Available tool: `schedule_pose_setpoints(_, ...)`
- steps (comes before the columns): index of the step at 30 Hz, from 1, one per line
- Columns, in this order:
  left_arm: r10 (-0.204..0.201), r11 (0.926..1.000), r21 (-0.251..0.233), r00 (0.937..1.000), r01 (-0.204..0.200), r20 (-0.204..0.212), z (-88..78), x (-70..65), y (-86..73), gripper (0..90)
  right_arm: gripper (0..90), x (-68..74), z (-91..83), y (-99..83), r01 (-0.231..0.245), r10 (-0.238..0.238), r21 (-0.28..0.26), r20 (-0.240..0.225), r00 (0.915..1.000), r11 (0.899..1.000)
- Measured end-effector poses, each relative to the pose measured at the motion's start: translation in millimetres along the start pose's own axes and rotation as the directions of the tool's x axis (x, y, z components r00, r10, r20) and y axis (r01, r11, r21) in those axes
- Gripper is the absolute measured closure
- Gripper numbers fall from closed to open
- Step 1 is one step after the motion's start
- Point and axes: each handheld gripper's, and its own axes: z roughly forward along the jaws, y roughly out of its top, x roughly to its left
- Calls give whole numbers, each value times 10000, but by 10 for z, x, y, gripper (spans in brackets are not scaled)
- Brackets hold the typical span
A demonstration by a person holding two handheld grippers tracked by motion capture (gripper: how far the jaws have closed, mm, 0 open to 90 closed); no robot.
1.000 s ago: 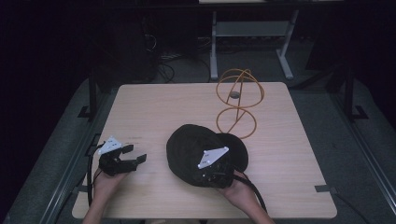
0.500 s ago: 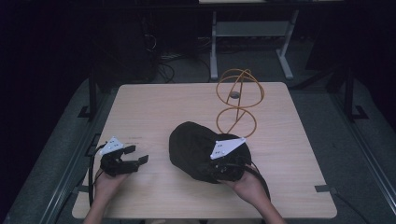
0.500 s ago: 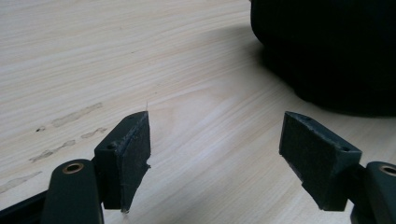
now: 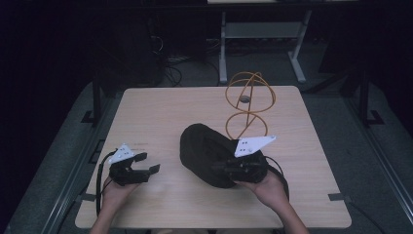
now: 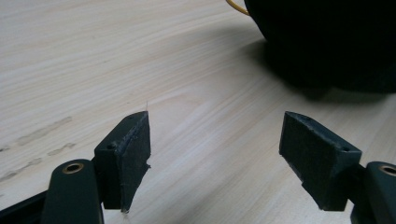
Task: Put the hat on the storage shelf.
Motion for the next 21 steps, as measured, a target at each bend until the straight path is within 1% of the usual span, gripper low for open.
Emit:
schedule_pose_setpoints(3, 74, 10000, -26, 9999, -74, 104, 17, -26, 14, 245, 842, -8, -49, 36, 58, -57, -191, 46, 10000, 9998)
schedule_pose_setpoints(7, 219, 9997, -72, 9994, -217, 281, 20, -74, 46, 244, 842, -1, -100, 93, 104, -103, -302, 46, 9999, 9995)
schedule_pose_setpoints(9, 286, 9995, -153, 9989, -281, 369, 21, -106, 62, 243, 842, 4, -125, 127, 158, -157, -376, 33, 9999, 9992)
schedule_pose_setpoints(11, 333, 9992, -258, 9979, -319, 551, 15, -141, 87, 243, 842, 9, -150, 159, 171, -170, -446, 28, 9999, 9989)
schedule_pose_setpoints(14, 508, 9980, -409, 9959, -478, 747, 1, -203, 137, 240, 842, 11, -178, 204, 254, -253, -522, 23, 9997, 9983)
schedule_pose_setpoints(16, 601, 9967, -598, 9932, -543, 996, -9, -261, 187, 240, 842, 16, -187, 226, 294, -292, -532, 50, 9996, 9981)
schedule_pose_setpoints(17, 729, 9953, -716, 9909, -650, 1128, -11, -296, 219, 239, 842, 15, -193, 237, 338, -335, -551, 68, 9994, 9979)
schedule_pose_setpoints(20, 909, 9922, -981, 9848, -768, 1482, -8, -384, 297, 232, 842, 9, -216, 268, 323, -320, -587, 61, 9995, 9978)
schedule_pose_setpoints(21, 958, 9920, -970, 9830, -812, 1567, -10, -401, 316, 232, 842, 10, -224, 279, 311, -308, -600, 64, 9995, 9977)
